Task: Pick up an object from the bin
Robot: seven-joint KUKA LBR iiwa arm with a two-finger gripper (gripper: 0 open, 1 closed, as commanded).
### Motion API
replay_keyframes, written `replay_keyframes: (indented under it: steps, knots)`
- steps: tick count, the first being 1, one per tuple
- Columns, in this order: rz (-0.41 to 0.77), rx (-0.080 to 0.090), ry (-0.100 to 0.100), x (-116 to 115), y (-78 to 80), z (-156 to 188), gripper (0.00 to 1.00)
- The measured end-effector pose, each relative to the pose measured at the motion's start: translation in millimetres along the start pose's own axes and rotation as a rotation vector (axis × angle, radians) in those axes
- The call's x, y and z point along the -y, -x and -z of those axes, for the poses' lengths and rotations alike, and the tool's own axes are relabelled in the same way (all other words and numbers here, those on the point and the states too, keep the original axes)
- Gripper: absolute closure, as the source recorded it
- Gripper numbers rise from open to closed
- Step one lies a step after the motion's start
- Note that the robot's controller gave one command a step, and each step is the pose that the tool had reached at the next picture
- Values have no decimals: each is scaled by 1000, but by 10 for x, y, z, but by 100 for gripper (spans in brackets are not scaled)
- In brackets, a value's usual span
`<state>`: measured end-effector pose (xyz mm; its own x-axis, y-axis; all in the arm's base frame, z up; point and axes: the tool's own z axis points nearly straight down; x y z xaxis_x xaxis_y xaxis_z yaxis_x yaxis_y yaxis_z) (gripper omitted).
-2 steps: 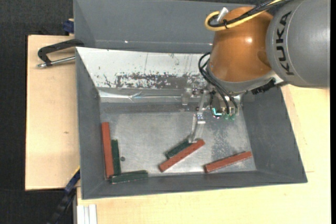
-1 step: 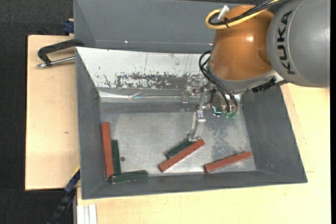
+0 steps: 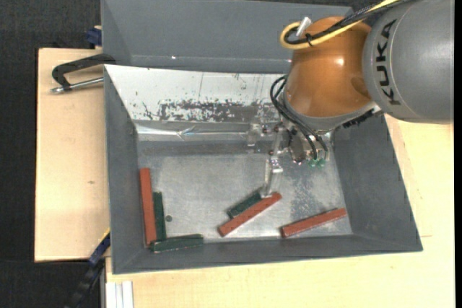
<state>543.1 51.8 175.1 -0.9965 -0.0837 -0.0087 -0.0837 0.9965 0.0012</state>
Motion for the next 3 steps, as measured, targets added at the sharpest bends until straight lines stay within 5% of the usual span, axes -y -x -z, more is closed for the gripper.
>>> replay_keyframes:
  steps: [1,2,3]
  knots:
    - [261,-6,1,194,-203,-1014,100]
    - [261,-6,1,193,-202,-1014,100]
    - [293,-2,0,163,-152,1075,100]
